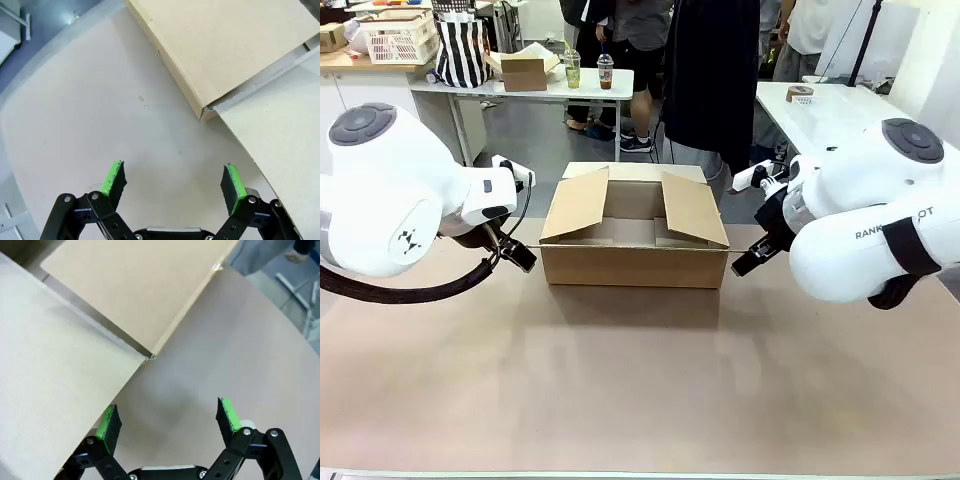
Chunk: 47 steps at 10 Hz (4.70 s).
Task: Pack the gift set into the box.
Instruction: Place both hands on the side flaps of the Package Box and spread them outward.
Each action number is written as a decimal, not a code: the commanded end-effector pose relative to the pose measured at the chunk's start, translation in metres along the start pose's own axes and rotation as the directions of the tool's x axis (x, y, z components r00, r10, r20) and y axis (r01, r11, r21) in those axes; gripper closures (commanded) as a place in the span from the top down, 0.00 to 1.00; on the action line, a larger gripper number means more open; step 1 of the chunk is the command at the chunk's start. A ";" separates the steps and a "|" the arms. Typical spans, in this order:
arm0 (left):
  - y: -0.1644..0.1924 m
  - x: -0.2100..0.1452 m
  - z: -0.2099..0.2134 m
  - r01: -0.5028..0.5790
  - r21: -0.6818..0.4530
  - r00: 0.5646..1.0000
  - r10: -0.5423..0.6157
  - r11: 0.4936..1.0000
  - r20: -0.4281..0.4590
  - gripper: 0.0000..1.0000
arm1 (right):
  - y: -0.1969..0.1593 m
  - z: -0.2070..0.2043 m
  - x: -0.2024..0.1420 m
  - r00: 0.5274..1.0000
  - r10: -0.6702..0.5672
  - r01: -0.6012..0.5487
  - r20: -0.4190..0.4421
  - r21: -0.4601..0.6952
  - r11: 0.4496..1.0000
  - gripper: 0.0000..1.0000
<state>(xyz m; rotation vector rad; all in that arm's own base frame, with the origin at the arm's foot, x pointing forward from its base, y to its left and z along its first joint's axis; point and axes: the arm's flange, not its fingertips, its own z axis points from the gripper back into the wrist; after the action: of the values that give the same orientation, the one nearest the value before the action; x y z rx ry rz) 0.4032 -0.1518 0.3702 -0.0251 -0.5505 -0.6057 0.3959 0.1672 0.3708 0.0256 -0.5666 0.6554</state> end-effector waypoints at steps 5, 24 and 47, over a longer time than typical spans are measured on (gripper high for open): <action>0.000 0.000 0.000 0.000 0.000 1.000 0.000 1.000 0.000 1.00 | 0.000 0.000 0.000 1.000 0.000 0.000 0.000 0.000 1.000 1.00; 0.012 0.097 0.108 0.085 0.104 0.988 -0.097 0.991 0.117 1.00 | -0.001 0.055 -0.022 0.959 -0.013 0.038 -0.283 0.081 0.996 1.00; 0.111 0.010 0.246 -0.490 -0.497 0.787 0.609 0.716 0.101 1.00 | -0.142 0.217 -0.119 0.553 -0.792 0.718 -0.259 0.630 0.296 1.00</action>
<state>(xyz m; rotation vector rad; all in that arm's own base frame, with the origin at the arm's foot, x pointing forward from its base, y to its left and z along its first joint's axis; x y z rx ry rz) 0.3490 -0.0303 0.5918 -0.7266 -0.6368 -0.1217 0.3001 -0.0531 0.5120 0.9986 -0.2806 -0.1505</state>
